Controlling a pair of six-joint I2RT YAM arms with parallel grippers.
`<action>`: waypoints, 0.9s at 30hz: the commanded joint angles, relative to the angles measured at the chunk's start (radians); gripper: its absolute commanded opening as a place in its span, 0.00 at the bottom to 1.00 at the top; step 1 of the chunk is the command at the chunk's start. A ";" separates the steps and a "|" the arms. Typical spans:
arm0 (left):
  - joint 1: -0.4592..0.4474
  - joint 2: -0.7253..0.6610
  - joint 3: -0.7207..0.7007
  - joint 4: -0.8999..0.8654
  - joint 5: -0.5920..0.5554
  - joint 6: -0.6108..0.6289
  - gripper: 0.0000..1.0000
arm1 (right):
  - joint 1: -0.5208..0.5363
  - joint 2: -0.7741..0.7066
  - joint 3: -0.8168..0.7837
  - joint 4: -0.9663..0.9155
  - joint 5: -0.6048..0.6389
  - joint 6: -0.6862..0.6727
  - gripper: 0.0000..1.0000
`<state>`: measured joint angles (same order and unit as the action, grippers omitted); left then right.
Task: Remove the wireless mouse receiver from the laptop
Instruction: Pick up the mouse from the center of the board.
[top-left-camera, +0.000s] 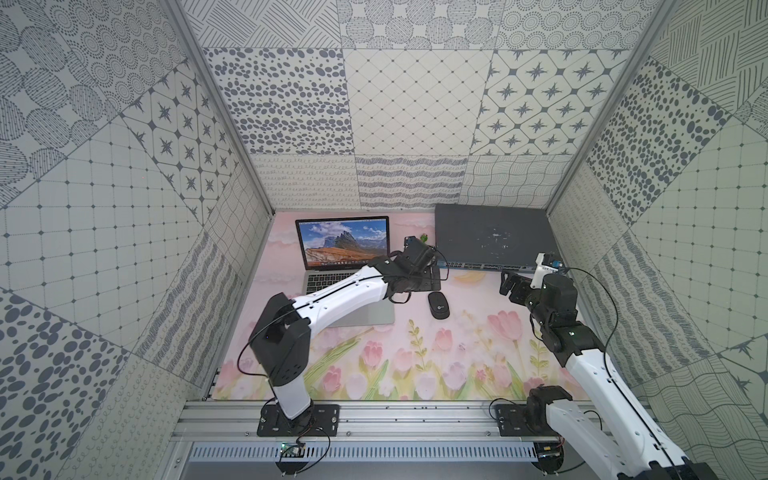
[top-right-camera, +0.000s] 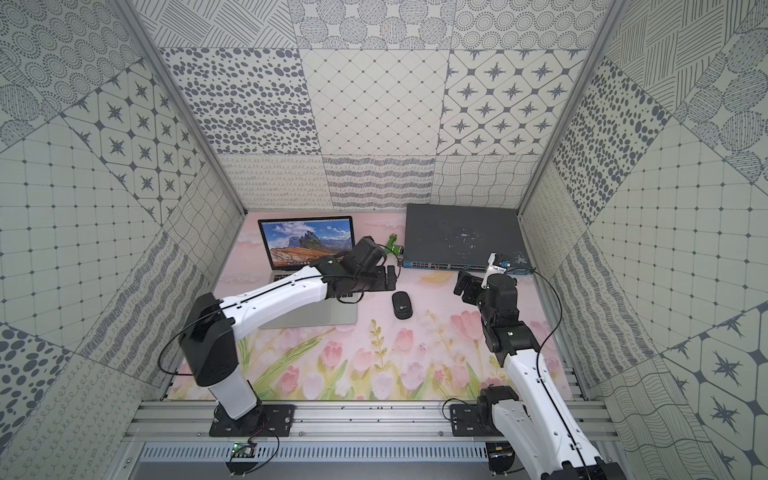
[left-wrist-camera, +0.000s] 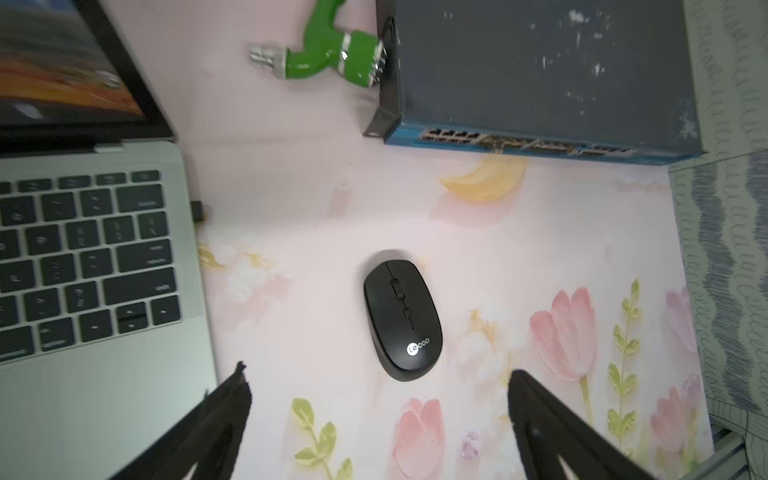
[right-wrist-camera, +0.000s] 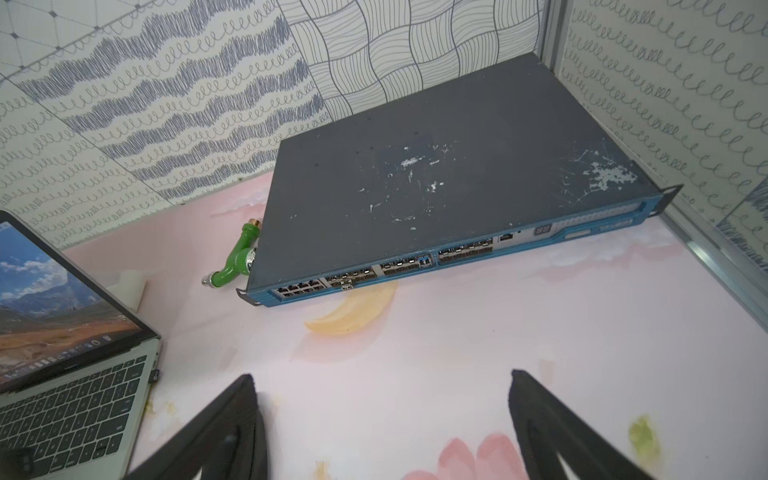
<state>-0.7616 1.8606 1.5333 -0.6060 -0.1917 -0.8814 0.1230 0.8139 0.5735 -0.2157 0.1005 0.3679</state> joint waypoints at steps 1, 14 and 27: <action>-0.059 0.208 0.224 -0.466 -0.029 -0.166 0.98 | -0.003 0.025 0.003 -0.005 -0.038 0.006 0.97; -0.087 0.479 0.505 -0.555 0.011 -0.247 0.98 | -0.005 0.043 -0.003 -0.001 -0.088 0.024 0.97; -0.089 0.648 0.704 -0.604 0.002 -0.261 0.98 | -0.005 0.058 -0.025 0.030 -0.114 0.045 0.97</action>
<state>-0.8455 2.4702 2.1796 -1.1316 -0.1837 -1.1107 0.1223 0.8703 0.5613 -0.2340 -0.0002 0.3965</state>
